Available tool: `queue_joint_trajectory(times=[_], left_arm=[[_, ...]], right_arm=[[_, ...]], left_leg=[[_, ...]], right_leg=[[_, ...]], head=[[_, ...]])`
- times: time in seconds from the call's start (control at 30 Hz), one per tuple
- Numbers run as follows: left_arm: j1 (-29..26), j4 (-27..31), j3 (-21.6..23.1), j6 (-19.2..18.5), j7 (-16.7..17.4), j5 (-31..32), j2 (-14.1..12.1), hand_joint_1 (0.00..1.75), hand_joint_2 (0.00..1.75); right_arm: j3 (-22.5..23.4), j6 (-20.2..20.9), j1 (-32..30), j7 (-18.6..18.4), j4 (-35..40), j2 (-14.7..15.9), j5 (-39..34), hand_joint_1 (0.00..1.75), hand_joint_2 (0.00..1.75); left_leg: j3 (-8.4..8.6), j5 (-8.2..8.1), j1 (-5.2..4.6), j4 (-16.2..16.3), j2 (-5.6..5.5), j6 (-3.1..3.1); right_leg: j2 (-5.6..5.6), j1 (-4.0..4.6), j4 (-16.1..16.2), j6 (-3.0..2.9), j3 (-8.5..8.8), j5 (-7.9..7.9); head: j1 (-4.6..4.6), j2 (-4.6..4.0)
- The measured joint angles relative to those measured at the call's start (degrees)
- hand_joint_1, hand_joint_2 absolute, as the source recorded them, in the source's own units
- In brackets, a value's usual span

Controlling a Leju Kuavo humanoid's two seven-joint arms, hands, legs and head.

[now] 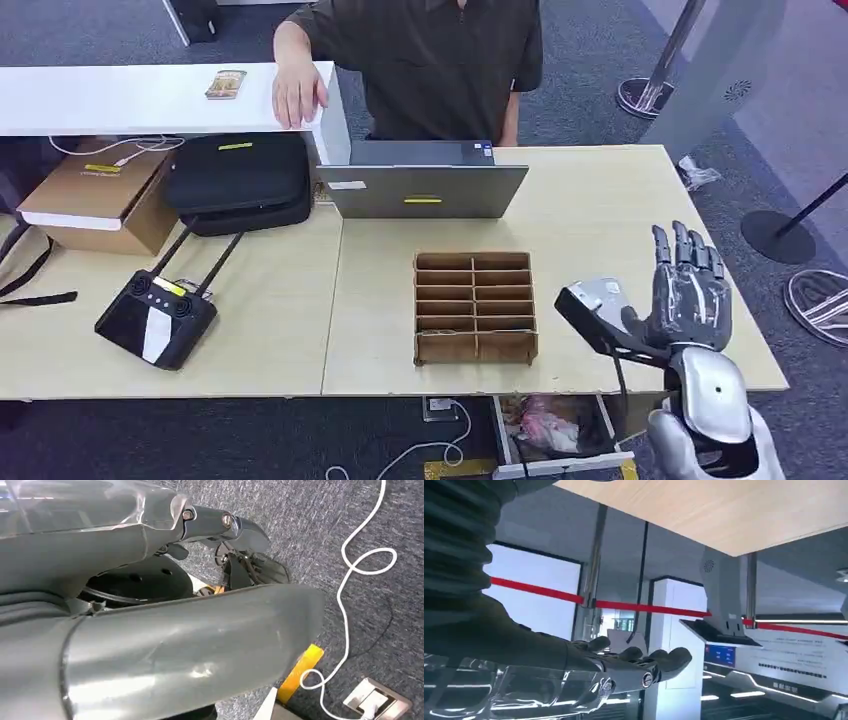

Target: Pass the card to the sensor for recognition and then transmit it.

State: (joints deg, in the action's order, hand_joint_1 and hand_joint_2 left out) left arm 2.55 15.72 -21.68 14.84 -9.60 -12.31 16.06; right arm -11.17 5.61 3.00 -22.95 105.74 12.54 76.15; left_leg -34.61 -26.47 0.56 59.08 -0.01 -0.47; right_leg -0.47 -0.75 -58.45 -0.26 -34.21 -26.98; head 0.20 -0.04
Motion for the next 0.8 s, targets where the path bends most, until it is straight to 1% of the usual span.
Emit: queue_joint_trajectory(times=[0.1, 0.37, 0.5, 0.63, 0.7, 0.77, 0.8], left_arm=[[0.02, 0.0, -0.11, -0.2, 0.0, 0.13, 0.0, 0.0, 0.0], [0.04, 0.0, -0.15, -0.31, 0.0, 0.15, 0.0, 0.0, 0.0], [0.09, 0.0, -0.15, -0.86, 0.0, 0.42, 0.0, 0.0, 0.0], [0.24, 0.0, -0.15, -1.27, 0.0, 1.01, 0.0, 0.0, 0.0], [0.27, 0.0, -0.15, -1.49, 0.02, 1.01, -0.02, 0.0, 0.0], [0.24, 0.0, -0.2, -1.75, 0.09, 0.61, -0.04, 0.0, 0.0], [0.18, 0.0, -0.46, -2.03, 0.09, 0.14, -0.07, 0.0, 0.0]], right_arm=[[-0.11, 0.07, -0.33, 0.13, 0.0, 0.83, -0.11, 0.0, 1.75], [-0.33, 0.11, -0.47, 0.15, 0.0, 1.44, -0.22, 0.0, 1.75], [-1.6, 4.22, -0.9, 0.85, -0.07, 2.25, -3.06, 0.0, 1.75], [-5.69, 8.88, 0.51, 1.57, -1.51, 4.94, -5.09, 0.0, 1.75], [-7.3, 11.37, 1.53, 2.76, -2.01, 6.85, -6.1, 0.0, 1.75], [-7.89, 11.89, 1.66, 4.22, -1.97, 9.25, -7.08, 0.0, 1.75], [-7.96, 11.89, 1.66, 5.41, -1.71, 11.33, -8.14, 0.0, 1.75]], left_leg=[[-0.01, 0.0, -0.01, 0.0, 0.0, 0.0], [-0.01, -0.01, -0.01, 0.0, 0.0, 0.0], [-0.03, -0.01, 0.0, 0.0, 0.0, 0.0], [-0.02, 0.0, -0.01, -0.01, 0.0, 0.0], [-0.01, 0.01, -0.02, 0.0, -0.07, 0.01], [-0.03, 0.01, -0.03, 0.01, -0.15, 0.02], [-0.05, 0.02, -0.05, 0.01, -0.16, 0.03]], right_leg=[[0.0, -0.01, 0.01, 0.0, 0.0, 0.0], [0.0, -0.01, 0.02, 0.0, -0.01, 0.0], [0.0, 0.0, 0.0, 0.0, -0.01, 0.0], [0.0, -0.01, 0.0, 0.0, -0.01, 0.0], [-0.05, -0.02, 0.01, 0.01, 0.0, 0.0], [-0.14, -0.04, 0.01, 0.01, 0.02, 0.01], [-0.14, -0.06, 0.01, 0.03, 0.02, 0.01]], head=[[0.02, 0.0], [0.0, 0.0], [0.02, 0.0], [0.0, 0.0], [0.0, 0.0], [0.0, 0.0], [0.02, 0.0]])
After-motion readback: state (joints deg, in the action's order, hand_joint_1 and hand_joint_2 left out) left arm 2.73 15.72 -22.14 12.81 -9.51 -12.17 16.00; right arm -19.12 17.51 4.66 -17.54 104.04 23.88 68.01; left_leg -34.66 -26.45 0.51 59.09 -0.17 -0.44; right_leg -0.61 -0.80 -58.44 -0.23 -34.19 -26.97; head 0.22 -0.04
